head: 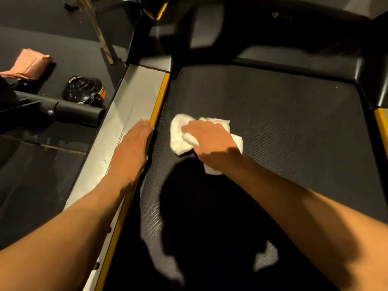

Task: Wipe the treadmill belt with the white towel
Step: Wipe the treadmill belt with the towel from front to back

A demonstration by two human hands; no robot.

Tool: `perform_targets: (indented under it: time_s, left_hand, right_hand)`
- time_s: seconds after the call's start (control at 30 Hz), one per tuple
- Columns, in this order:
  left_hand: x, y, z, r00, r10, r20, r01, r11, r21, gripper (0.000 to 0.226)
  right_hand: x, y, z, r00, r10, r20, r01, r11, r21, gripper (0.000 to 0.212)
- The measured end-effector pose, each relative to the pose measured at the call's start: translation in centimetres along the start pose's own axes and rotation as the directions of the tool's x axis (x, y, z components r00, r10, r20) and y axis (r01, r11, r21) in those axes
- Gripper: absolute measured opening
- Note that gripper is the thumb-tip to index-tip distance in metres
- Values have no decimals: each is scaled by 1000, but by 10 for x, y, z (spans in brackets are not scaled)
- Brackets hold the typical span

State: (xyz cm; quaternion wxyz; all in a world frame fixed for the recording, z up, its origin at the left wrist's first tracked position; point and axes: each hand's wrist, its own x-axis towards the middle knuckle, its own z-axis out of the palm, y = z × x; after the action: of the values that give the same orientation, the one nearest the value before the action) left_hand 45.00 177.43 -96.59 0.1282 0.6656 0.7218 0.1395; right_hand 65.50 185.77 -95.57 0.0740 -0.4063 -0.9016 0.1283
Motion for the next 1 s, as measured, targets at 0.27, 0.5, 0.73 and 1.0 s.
perform_targets:
  time_s: [0.27,0.5,0.73,1.0]
  left_hand:
    - [0,2,0,1000,-15,-3,15,999,32,59]
    - [3,8,0,999,-41,-19,41,999,9,47]
    - [3,6,0,998,-56,19,56,997,44,48]
    - [1,12,-4,994,-99,35,96,993,75,40]
  right_hand:
    - [-87,-39,38,956,-288,45,273,939,208,55]
    - [-36,12,17,986,60,-155,-47,995,85,46]
    - [-81,-31,29,988,-135,69,111,954,277,46]
    - [-46,0,-65,942,320,105,-220,348,911,35]
